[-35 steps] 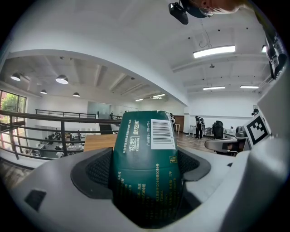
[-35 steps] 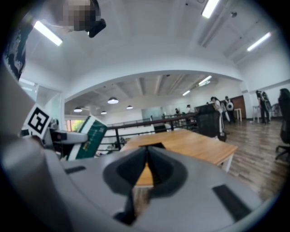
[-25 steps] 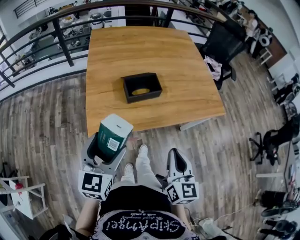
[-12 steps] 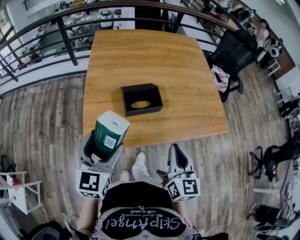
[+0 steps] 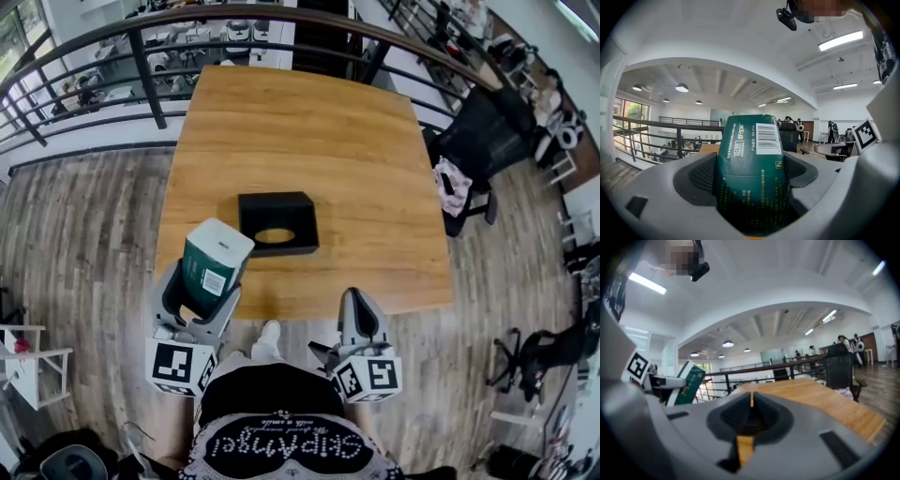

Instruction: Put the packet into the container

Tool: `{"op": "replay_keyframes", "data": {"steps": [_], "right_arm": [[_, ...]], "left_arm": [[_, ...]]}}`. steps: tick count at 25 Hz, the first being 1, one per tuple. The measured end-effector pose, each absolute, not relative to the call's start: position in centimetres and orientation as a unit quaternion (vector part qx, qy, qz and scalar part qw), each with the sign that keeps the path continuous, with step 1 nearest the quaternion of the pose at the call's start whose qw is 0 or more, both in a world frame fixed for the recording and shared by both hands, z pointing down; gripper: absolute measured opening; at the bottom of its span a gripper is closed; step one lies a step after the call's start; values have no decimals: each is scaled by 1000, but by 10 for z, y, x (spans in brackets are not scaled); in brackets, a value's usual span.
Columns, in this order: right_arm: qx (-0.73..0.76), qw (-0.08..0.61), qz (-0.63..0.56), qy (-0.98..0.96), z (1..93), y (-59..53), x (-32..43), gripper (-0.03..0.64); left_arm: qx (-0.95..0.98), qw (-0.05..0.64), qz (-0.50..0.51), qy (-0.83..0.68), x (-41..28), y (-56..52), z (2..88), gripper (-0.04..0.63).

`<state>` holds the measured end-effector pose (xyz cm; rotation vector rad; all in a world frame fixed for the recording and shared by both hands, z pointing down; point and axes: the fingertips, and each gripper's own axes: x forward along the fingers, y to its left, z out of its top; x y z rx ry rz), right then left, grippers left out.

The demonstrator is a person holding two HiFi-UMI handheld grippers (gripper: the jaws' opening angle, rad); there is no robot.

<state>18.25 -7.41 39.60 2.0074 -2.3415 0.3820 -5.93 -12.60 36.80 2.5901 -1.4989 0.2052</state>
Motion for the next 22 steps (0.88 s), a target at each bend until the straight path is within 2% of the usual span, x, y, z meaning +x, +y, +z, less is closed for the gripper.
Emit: {"op": "replay_keyframes", "data": {"steps": [22], "right_arm": [[662,-4,144,-735,384,-115,197,38]], "left_arm": [[861,60,85,-497,-65,-173,344,431]]}}
